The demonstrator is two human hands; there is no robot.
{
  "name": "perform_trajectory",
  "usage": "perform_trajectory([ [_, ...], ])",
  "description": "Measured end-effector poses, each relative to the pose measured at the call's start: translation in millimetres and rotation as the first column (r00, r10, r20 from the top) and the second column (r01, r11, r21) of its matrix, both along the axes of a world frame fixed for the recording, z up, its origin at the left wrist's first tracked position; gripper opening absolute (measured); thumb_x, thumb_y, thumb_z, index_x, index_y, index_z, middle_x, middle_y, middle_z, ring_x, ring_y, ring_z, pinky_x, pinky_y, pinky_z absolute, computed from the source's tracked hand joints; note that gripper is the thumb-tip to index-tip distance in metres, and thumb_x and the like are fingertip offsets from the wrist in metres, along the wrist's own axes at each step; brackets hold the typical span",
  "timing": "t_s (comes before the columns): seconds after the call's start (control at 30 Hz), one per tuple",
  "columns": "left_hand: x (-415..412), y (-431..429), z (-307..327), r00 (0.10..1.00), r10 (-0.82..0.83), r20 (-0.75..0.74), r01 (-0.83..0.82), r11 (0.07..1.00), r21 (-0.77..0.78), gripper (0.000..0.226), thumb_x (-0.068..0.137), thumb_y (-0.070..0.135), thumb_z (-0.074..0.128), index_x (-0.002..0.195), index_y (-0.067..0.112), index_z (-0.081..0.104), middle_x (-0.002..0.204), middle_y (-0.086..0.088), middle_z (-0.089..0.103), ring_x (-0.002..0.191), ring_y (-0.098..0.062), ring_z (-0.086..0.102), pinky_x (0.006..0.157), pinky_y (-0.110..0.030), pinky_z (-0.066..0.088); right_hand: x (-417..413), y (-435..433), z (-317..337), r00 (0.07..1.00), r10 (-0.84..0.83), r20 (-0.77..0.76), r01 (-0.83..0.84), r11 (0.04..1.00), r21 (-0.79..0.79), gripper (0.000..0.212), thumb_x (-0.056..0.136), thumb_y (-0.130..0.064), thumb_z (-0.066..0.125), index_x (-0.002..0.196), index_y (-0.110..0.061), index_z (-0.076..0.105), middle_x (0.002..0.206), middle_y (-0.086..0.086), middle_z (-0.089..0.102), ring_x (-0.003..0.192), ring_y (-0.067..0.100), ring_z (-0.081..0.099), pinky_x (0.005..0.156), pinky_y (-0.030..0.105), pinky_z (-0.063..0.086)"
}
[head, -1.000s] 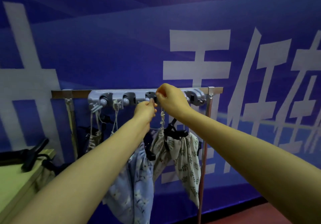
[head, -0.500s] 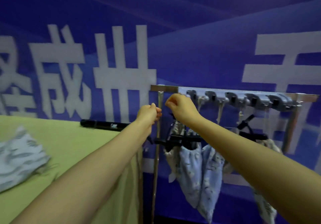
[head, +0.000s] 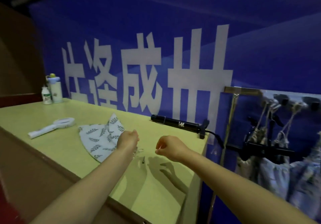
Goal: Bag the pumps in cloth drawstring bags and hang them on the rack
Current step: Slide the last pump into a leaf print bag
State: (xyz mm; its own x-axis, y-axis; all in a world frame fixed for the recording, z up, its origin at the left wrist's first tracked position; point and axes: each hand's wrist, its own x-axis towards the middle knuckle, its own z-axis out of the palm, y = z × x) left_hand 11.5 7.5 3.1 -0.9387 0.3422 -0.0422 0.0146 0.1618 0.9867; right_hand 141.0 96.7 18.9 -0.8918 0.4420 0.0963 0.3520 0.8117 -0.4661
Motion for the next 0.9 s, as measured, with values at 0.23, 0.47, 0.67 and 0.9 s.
perform_trajectory([
  [0.23,-20.2,-38.1,-29.6,0.984,0.092,-0.155,-0.130,0.959,-0.251,0.032,0.095,0.032,0.049,0.069,0.014,0.050,0.073,-0.002,0.053,0.077,-0.024,0.050,0.077,-0.031,0.039,-39.8,-19.9,-39.9,0.984,-0.153,0.091,0.156,0.987,-0.026,0.038,0.085,-0.045,0.062,0.095,-0.009,0.060,0.099,0.008,0.064,0.094,0.026,0.061,0.070,0.033,0.047],
  [0.47,-38.9,-46.0,-38.8,0.970,0.071,-0.234,-0.147,0.934,-0.326,0.027,0.087,0.040,0.060,0.072,0.019,0.050,0.087,-0.003,0.061,0.091,-0.026,0.057,0.090,-0.037,0.049,-61.9,-34.9,-49.9,0.968,-0.225,0.112,0.218,0.973,0.069,0.031,0.089,-0.036,0.057,0.104,-0.009,0.061,0.109,0.007,0.065,0.101,0.027,0.062,0.067,0.028,0.039],
  [0.67,-50.1,-49.8,-45.4,0.929,-0.121,-0.350,-0.129,0.780,-0.613,0.039,0.071,0.045,0.074,0.098,0.022,0.058,0.110,0.000,0.059,0.110,-0.023,0.055,0.087,-0.034,0.047,-72.8,-30.4,-54.8,0.959,-0.233,0.164,0.210,0.966,0.149,0.014,0.092,-0.011,0.046,0.095,-0.011,0.060,0.112,0.008,0.065,0.096,0.027,0.061,0.067,0.027,0.038],
  [0.9,-59.9,-48.0,-43.7,0.920,-0.152,-0.361,-0.068,0.846,-0.529,0.028,0.084,0.029,0.066,0.061,0.018,0.054,0.067,0.002,0.059,0.064,-0.016,0.054,0.059,-0.025,0.039,-74.0,-19.2,-49.1,0.969,-0.153,0.195,0.131,0.984,0.120,0.019,0.092,-0.010,0.043,0.074,-0.007,0.045,0.088,0.008,0.050,0.080,0.025,0.047,0.067,0.030,0.037],
])
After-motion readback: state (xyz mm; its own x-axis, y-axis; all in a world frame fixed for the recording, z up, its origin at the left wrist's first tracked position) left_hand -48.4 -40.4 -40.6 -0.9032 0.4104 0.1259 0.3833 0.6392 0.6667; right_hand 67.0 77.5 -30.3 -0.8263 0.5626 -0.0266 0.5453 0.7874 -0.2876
